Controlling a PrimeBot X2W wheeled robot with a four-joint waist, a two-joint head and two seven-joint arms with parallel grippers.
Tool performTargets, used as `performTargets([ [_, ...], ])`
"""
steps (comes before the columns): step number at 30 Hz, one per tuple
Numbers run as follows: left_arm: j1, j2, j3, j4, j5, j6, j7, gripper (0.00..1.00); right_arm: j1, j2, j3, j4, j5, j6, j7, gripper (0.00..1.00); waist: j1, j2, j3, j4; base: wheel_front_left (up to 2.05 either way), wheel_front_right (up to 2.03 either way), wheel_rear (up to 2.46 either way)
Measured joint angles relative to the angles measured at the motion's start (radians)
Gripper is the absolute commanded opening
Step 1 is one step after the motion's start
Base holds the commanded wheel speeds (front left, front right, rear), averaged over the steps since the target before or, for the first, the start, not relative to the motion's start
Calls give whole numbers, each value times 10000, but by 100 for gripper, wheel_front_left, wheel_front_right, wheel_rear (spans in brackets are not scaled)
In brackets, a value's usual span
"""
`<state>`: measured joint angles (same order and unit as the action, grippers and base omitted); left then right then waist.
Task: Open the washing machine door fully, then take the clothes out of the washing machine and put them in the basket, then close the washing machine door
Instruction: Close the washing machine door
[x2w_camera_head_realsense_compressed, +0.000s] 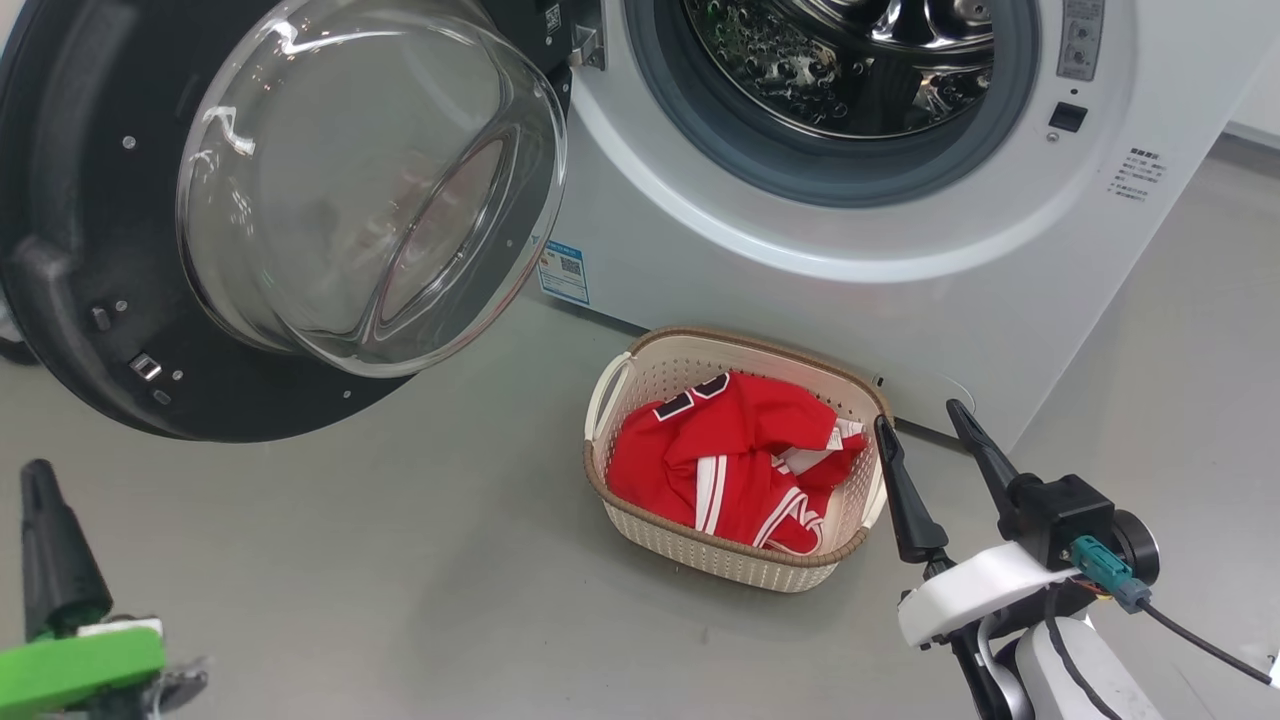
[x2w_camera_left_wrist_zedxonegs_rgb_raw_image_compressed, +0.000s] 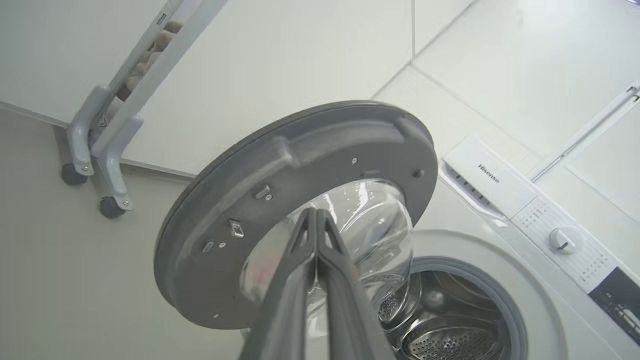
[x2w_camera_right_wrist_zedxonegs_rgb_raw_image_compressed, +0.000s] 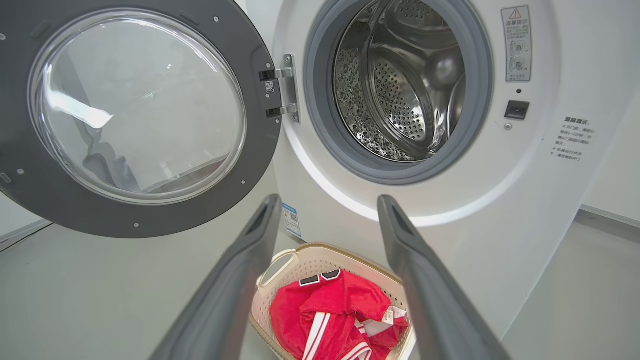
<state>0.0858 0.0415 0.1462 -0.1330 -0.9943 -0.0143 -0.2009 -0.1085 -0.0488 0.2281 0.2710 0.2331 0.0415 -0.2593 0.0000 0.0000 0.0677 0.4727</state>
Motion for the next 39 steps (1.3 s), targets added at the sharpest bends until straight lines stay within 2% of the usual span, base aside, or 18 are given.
performTargets([
  [9,-750,-59,1396,-474,-4347,-633,-307,0,-49,-6,-35,-29,-90,0,2,100,0,0,193,5,0,0,0],
  [15,-1526,-100,2882,-416,-5699,-832,-274,0,-107,-79,-27,-65,-263,0,2,100,0,0,459,-6,0,0,0],
  [18,-1813,303,3400,77,-6042,-832,-107,0,-255,-130,-17,-71,-347,2,2,100,0,0,596,-29,0,0,0],
  [24,-2469,1469,4265,1358,-6638,-669,305,0,-521,-144,73,-92,-424,15,0,100,0,0,873,-168,0,0,0],
  [28,-3019,2025,4358,1965,-6765,-525,566,0,-604,-188,79,-92,-466,17,0,100,0,0,1059,-313,0,0,0],
  [39,-3987,2970,4364,3680,-7045,-157,1078,0,-1063,-378,244,-127,-598,178,10,100,0,0,1615,-703,0,0,0],
])
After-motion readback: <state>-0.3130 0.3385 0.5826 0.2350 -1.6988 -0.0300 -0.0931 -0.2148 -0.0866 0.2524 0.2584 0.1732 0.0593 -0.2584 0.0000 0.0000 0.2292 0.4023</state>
